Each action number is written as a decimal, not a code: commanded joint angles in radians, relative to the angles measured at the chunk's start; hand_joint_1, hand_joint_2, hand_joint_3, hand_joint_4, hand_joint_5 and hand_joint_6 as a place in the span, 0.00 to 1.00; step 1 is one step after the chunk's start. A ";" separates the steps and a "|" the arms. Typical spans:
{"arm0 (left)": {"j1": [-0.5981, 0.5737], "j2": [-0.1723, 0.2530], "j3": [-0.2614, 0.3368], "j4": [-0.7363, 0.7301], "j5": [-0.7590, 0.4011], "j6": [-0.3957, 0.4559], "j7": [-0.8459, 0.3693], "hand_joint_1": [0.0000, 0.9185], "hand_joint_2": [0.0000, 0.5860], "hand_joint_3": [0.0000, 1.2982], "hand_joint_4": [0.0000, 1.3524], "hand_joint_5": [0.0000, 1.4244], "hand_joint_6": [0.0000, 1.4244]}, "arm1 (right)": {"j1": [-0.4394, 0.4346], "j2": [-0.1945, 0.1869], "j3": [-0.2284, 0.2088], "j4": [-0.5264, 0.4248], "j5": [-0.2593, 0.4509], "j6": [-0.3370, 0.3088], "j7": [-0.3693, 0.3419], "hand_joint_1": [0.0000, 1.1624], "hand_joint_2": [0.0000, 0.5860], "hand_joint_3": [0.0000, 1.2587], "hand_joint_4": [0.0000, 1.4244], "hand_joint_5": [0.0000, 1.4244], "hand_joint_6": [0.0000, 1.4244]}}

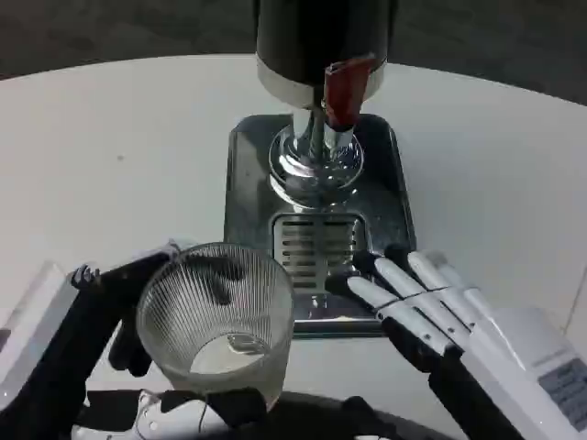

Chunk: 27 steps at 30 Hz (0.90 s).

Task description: Grasp the cup under the faucet to collect the drink, then remove the cup.

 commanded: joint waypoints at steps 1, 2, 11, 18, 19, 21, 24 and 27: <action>-0.001 0.003 0.006 0.003 -0.029 -0.010 -0.008 0.54 0.23 0.79 0.87 0.88 0.94 | 0.012 0.005 0.003 -0.020 -0.009 -0.016 0.007 0.36 0.77 0.12 0.04 0.00 0.00; -0.003 0.005 0.008 0.005 -0.024 -0.015 -0.008 0.54 0.23 0.79 0.87 0.88 0.94 | 0.012 0.005 0.003 -0.021 -0.009 -0.016 0.008 0.36 0.77 0.12 0.04 0.00 0.00; 0.001 0.003 0.007 0.003 -0.026 -0.010 -0.011 0.54 0.23 0.79 0.87 0.89 0.94 | 0.001 0.013 0.008 -0.020 -0.018 -0.008 0.017 0.36 0.77 0.12 0.04 0.00 0.00; -0.004 0.003 0.010 0.004 -0.026 -0.007 -0.010 0.54 0.23 0.79 0.87 0.88 0.94 | 0.004 0.022 0.008 -0.022 -0.020 -0.002 0.021 0.36 0.77 0.12 0.04 0.00 0.00; -0.005 0.002 0.009 0.004 -0.025 -0.007 -0.009 0.54 0.23 0.79 0.87 0.88 0.94 | 0.005 0.024 0.007 -0.023 -0.021 -0.001 0.021 0.36 0.77 0.12 0.04 0.00 0.00; -0.009 0.000 0.009 0.008 -0.015 -0.016 -0.004 0.54 0.23 0.79 0.87 0.88 0.94 | 0.007 0.027 0.005 -0.025 -0.025 0.001 0.021 0.36 0.77 0.12 0.04 0.00 0.00; -0.021 -0.012 0.004 0.035 0.032 -0.047 0.019 0.54 0.23 0.79 0.87 0.88 0.94 | 0.015 0.031 -0.001 -0.030 -0.035 0.000 0.020 0.37 0.78 0.12 0.05 0.00 0.00; -0.045 -0.028 0.005 0.067 0.059 -0.044 0.042 0.54 0.23 0.79 0.87 0.88 0.94 | -0.007 0.031 -0.011 -0.020 -0.050 -0.001 0.013 0.37 0.78 0.12 0.05 0.01 0.00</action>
